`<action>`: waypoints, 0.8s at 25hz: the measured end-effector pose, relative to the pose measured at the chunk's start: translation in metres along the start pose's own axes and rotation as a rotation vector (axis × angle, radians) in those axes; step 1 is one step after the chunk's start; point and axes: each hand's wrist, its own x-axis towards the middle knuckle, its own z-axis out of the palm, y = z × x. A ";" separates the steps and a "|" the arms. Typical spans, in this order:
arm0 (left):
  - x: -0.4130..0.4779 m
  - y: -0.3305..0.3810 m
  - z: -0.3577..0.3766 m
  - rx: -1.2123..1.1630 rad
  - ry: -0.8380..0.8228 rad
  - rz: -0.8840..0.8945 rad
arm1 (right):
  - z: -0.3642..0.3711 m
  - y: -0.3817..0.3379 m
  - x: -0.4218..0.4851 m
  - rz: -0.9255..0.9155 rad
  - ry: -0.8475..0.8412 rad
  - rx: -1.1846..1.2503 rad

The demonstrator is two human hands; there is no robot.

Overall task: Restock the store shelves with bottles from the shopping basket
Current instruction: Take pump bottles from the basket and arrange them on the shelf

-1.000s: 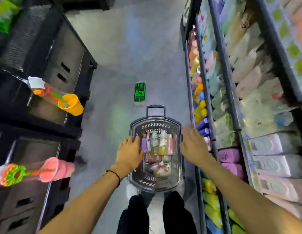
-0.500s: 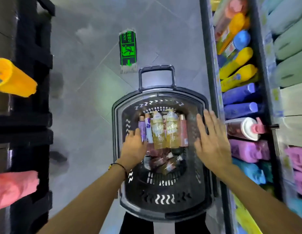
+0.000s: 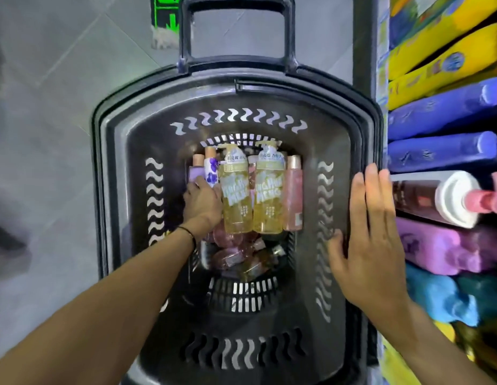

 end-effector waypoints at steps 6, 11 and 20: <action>-0.004 0.001 -0.018 -0.106 -0.084 -0.057 | -0.004 -0.004 0.001 0.028 -0.022 -0.058; -0.050 -0.019 -0.048 -0.465 -0.166 0.017 | -0.016 -0.021 0.000 0.061 -0.070 -0.148; -0.122 -0.028 -0.097 -0.881 -0.245 0.102 | 0.065 -0.065 0.027 0.424 -0.420 0.106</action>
